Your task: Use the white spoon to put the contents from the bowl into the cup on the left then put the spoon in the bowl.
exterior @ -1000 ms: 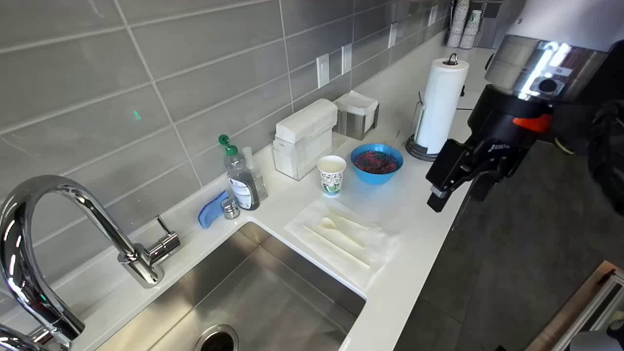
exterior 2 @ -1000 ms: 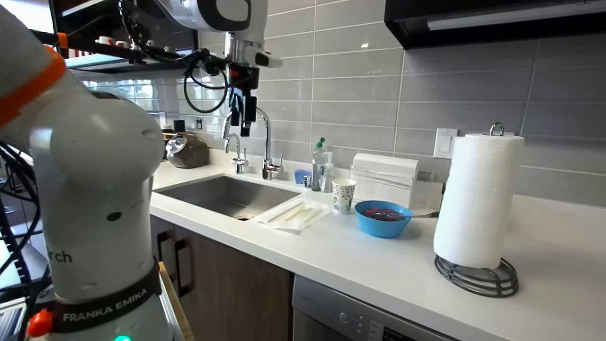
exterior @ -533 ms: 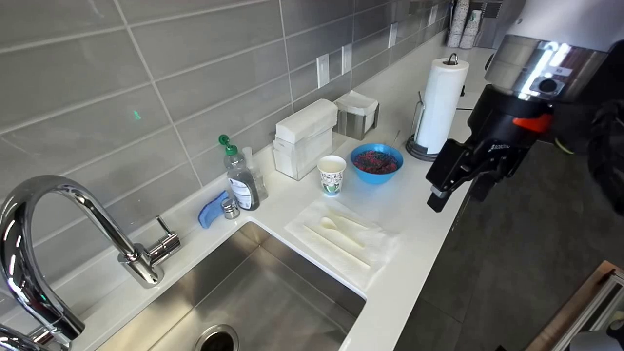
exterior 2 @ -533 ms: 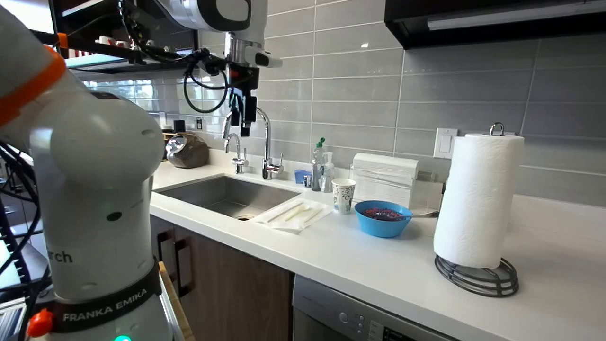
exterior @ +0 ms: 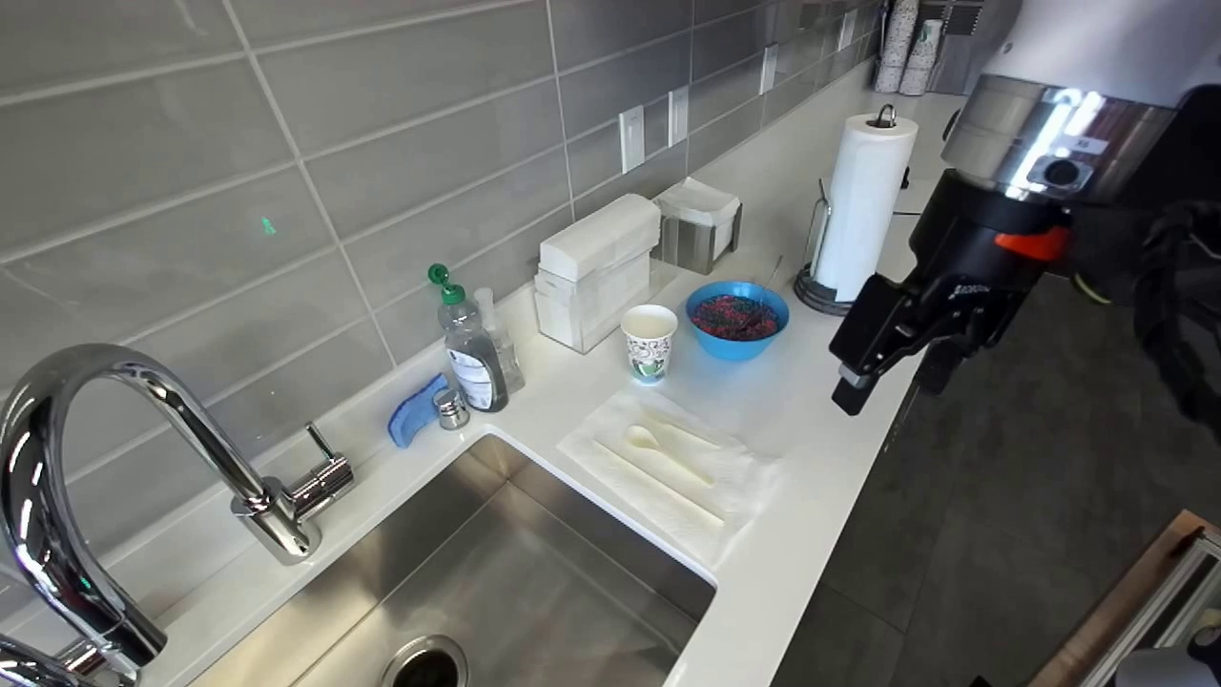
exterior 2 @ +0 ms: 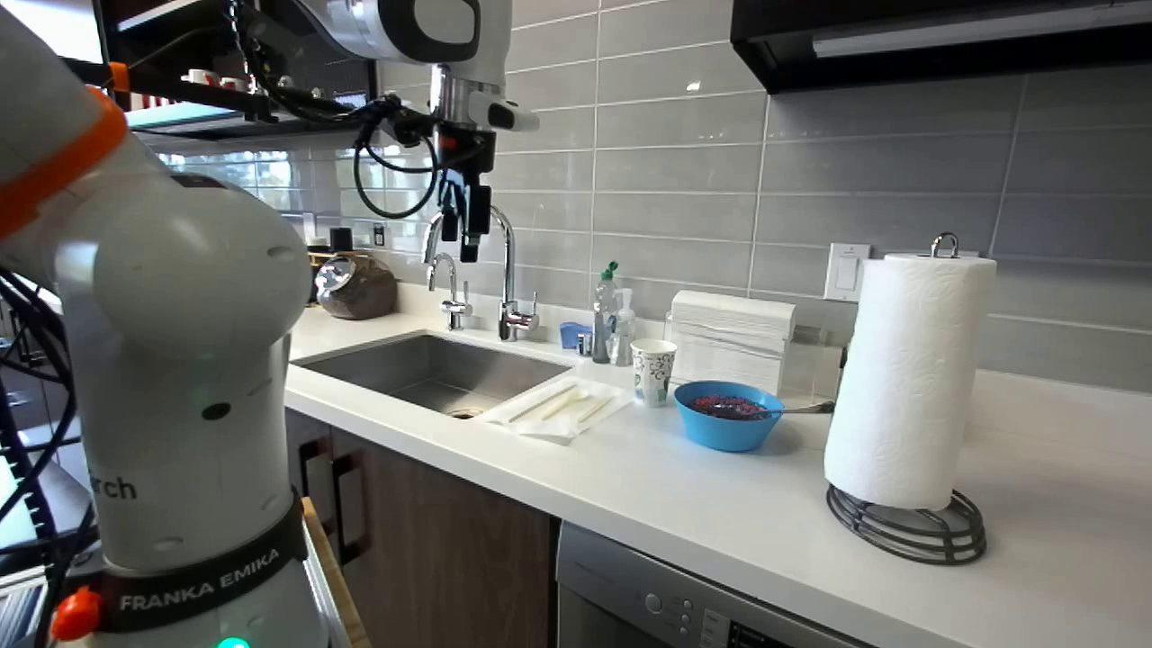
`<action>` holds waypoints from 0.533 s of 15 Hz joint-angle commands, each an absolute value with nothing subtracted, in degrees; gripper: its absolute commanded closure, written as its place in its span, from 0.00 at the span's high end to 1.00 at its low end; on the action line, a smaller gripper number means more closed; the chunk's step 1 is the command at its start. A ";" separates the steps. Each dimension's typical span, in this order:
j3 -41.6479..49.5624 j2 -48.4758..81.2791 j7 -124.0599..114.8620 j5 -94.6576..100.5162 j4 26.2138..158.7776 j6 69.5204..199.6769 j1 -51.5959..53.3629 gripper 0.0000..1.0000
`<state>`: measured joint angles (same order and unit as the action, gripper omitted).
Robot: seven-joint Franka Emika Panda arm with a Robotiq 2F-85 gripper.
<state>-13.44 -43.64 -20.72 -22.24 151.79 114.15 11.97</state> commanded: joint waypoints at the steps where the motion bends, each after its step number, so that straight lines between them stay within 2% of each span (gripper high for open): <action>1: -14.01 -37.84 -17.69 -22.51 152.22 121.01 11.09 1.00; 8: -13.23 -23.15 -13.70 -21.24 150.54 135.31 11.85 1.00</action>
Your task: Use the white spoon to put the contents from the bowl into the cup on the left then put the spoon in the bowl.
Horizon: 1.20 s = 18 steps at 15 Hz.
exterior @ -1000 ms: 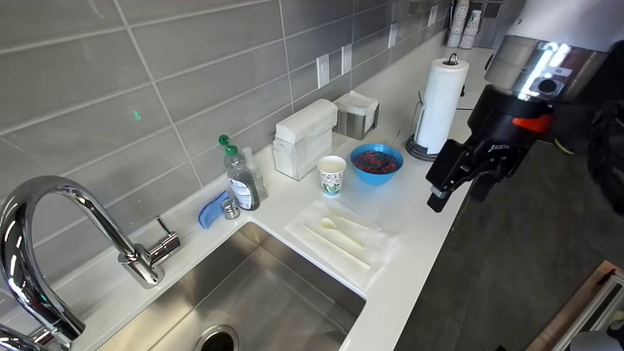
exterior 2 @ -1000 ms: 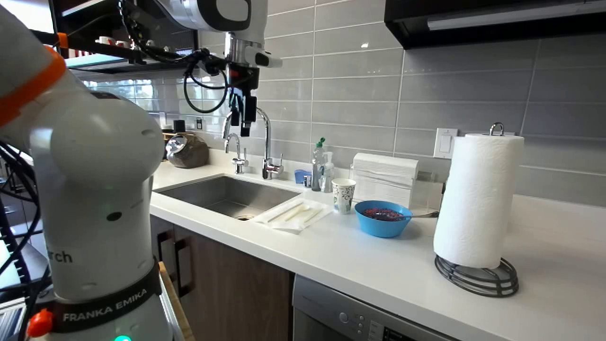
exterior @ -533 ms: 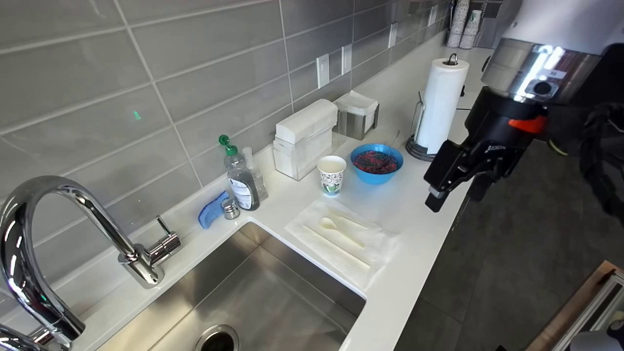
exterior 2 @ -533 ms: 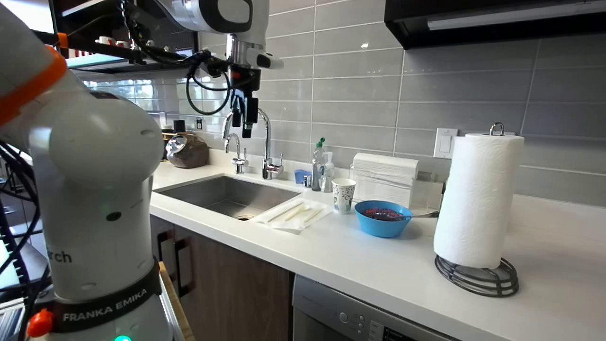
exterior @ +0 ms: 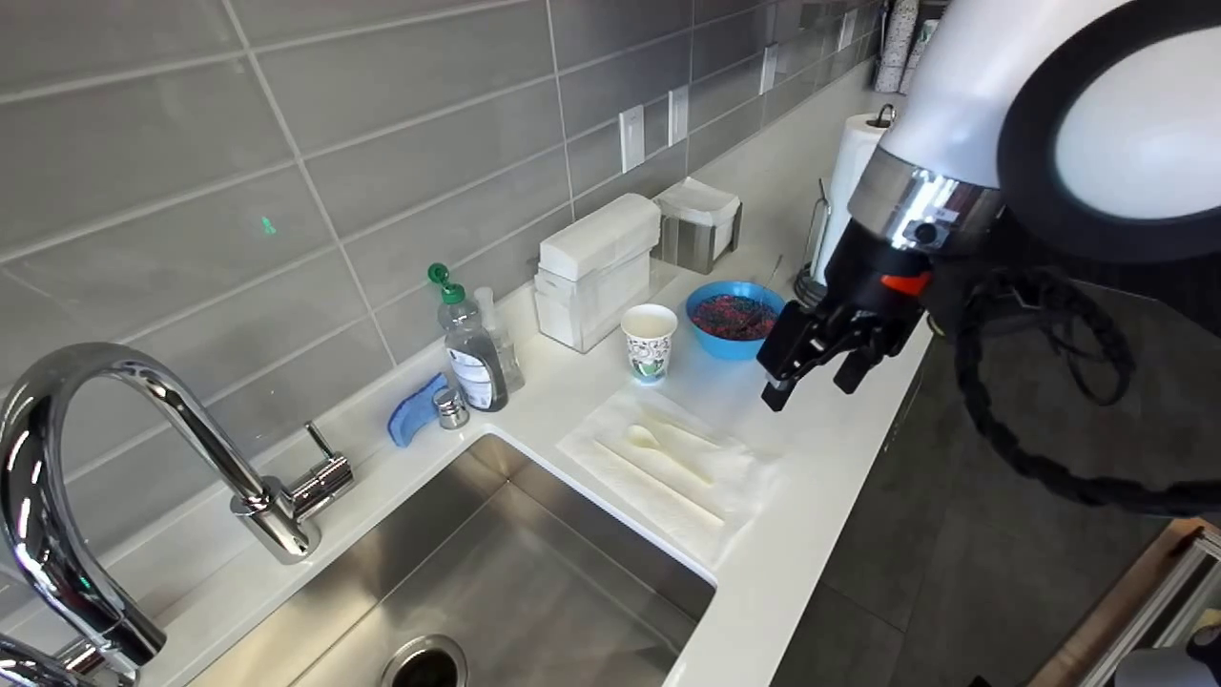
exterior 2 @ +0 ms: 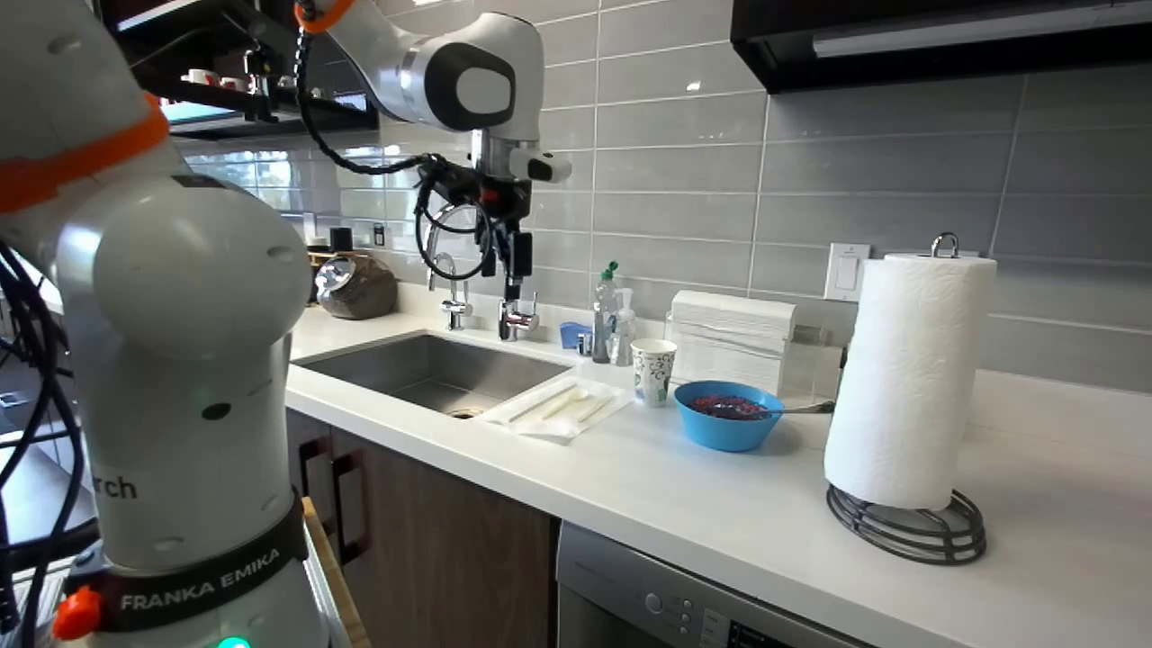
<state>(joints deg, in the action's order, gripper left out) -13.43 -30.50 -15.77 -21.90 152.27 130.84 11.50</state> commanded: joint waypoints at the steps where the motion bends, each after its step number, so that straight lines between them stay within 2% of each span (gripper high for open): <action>1: -13.11 -20.86 -13.09 -21.33 150.01 137.05 11.99 1.00; 9: -13.12 -3.79 -9.51 -16.24 143.04 143.31 11.57 1.00; 16: -13.30 10.85 -14.31 -3.30 133.38 146.73 13.25 1.00; 18: -12.99 7.34 -12.28 -5.59 135.86 146.01 12.91 1.00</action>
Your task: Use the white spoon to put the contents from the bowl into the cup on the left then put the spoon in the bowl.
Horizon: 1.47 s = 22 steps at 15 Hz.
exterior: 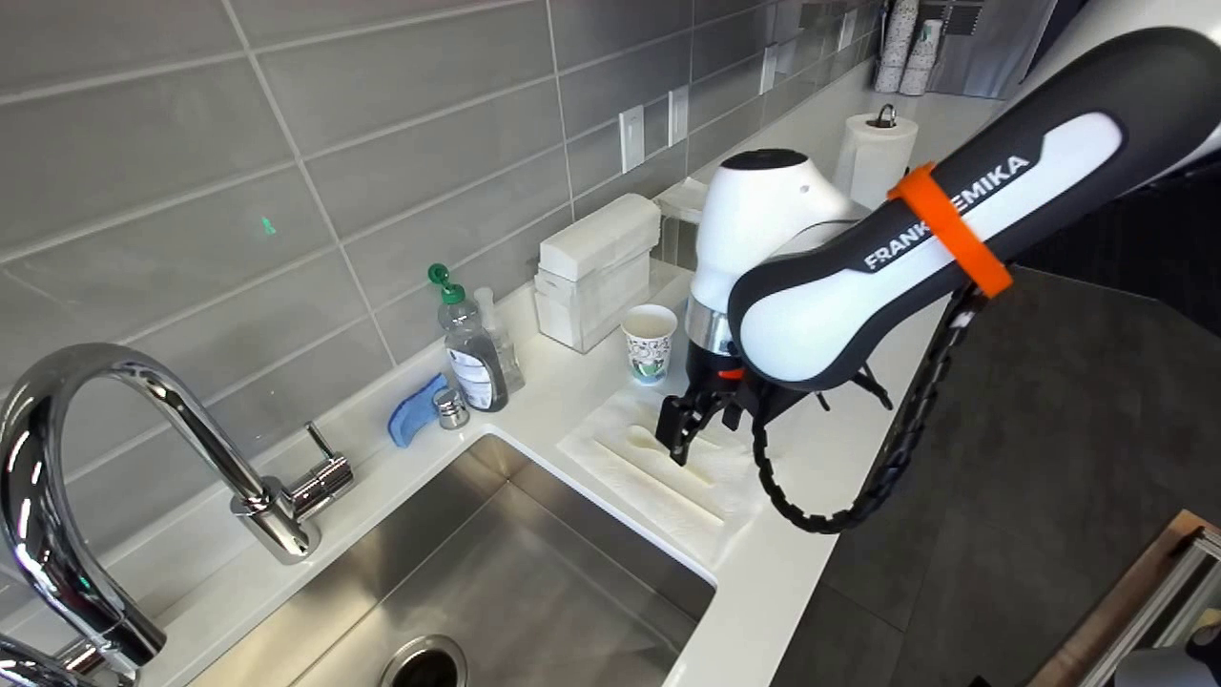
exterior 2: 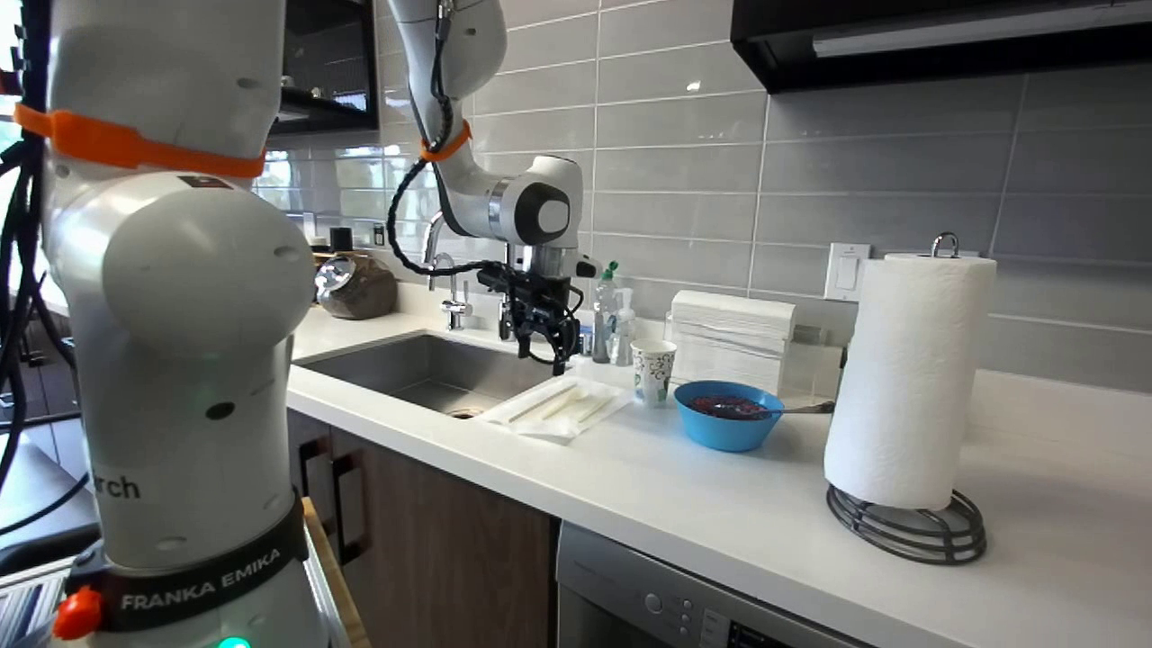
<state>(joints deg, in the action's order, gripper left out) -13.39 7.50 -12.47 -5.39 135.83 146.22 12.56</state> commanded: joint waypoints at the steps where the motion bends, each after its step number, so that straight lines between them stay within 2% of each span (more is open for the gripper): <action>1: -12.97 8.66 -12.50 -5.36 135.04 146.50 13.15 1.00; 8: -11.90 8.49 -15.13 -2.17 135.03 147.64 13.55 1.00; 16: -8.89 14.54 -21.74 12.56 129.61 148.79 15.97 1.00; 22: -6.33 19.66 -26.55 14.78 126.87 153.24 18.97 1.00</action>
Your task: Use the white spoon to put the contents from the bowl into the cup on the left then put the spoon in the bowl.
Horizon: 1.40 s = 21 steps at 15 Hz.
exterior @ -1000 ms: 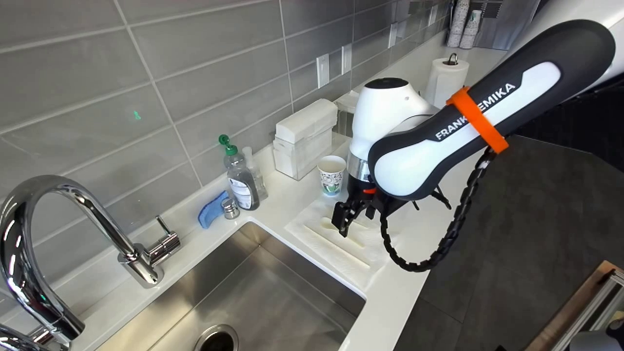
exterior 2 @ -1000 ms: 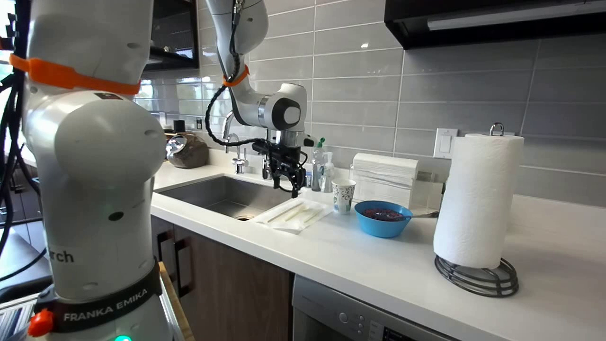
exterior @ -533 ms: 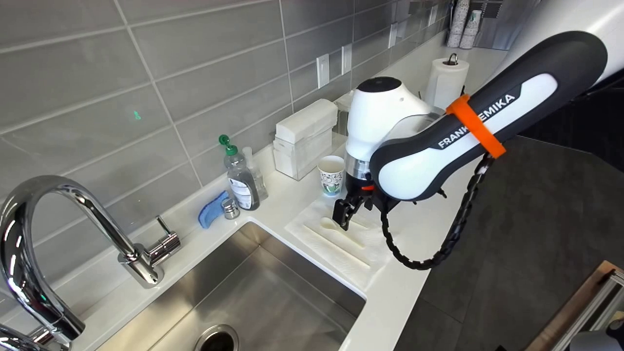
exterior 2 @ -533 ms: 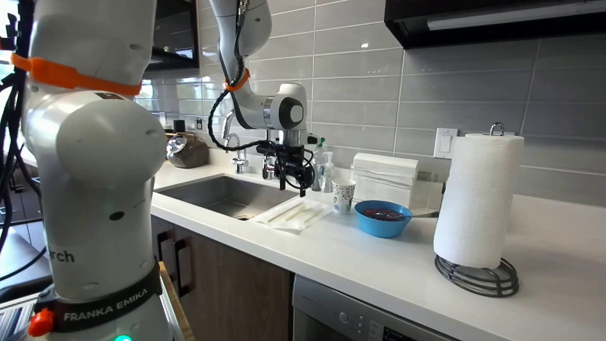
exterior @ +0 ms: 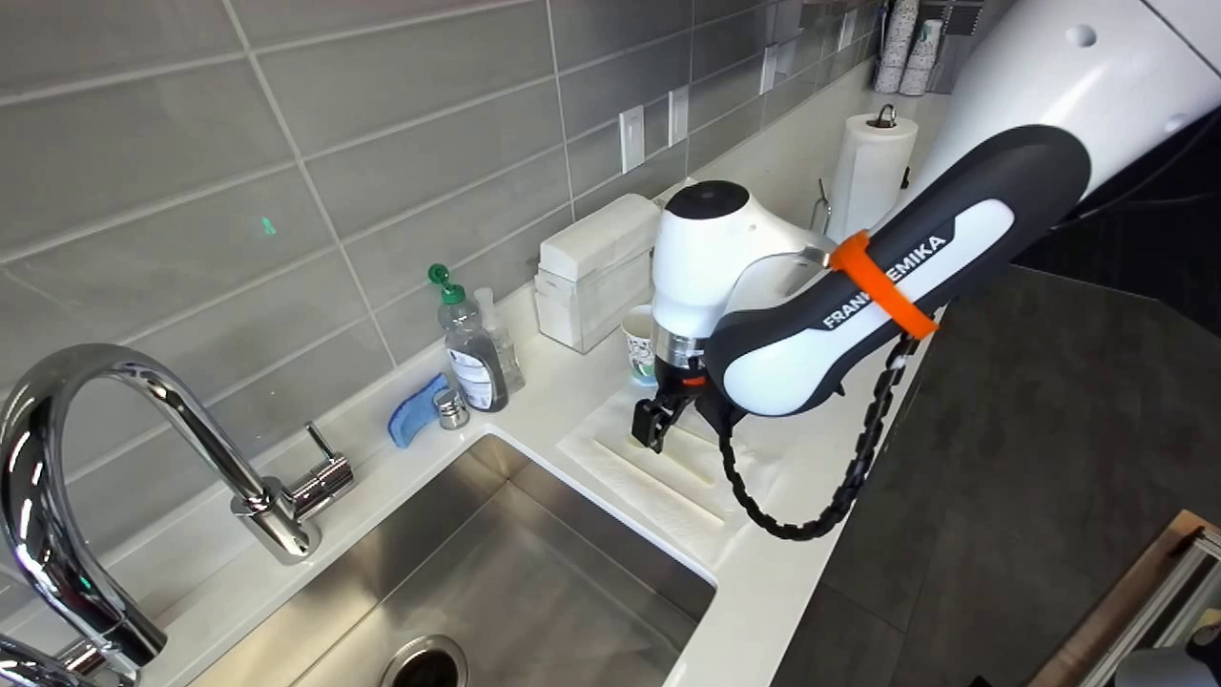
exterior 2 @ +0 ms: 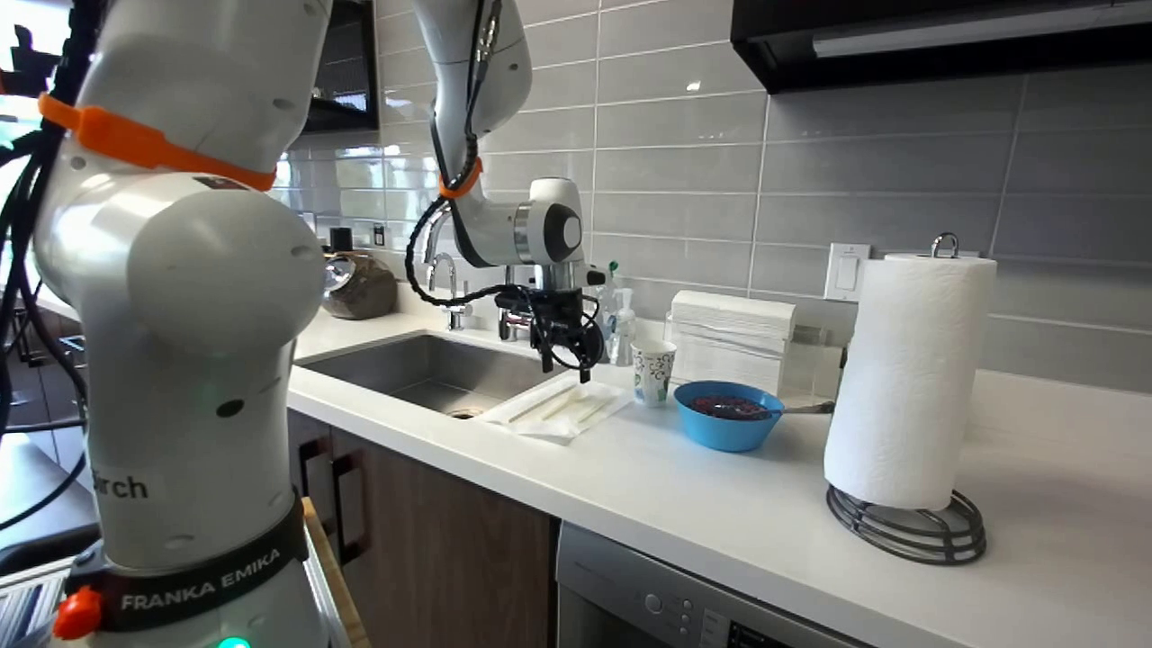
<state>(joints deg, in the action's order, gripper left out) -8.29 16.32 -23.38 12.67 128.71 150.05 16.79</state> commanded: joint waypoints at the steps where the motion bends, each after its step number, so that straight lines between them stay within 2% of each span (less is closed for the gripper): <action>1: -5.80 20.41 -26.81 14.83 126.64 154.43 19.56 1.00; 3: -4.58 21.57 -27.28 14.88 126.22 156.02 20.81 0.98; 4: -4.13 22.08 -27.21 14.58 126.05 156.63 21.28 0.83; 6: -3.27 22.72 -27.24 14.09 125.92 157.48 22.19 0.76; 7: -2.99 22.89 -27.19 13.88 125.84 157.62 22.50 0.66; 9: -2.52 23.14 -27.20 13.75 125.65 157.54 23.08 0.59; 13: -1.99 23.50 -27.02 13.63 125.60 157.70 23.55 0.61; 16: -2.14 23.71 -26.75 13.07 125.68 157.30 23.51 0.59; 18: -2.02 24.00 -26.66 13.20 125.69 157.42 23.56 0.52; 19: -2.02 24.14 -26.63 13.16 125.69 157.50 23.55 0.53; 21: -1.95 24.34 -26.57 13.20 125.68 157.50 23.58 0.44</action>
<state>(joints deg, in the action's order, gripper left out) -2.85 23.18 -25.77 13.04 125.99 156.26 22.62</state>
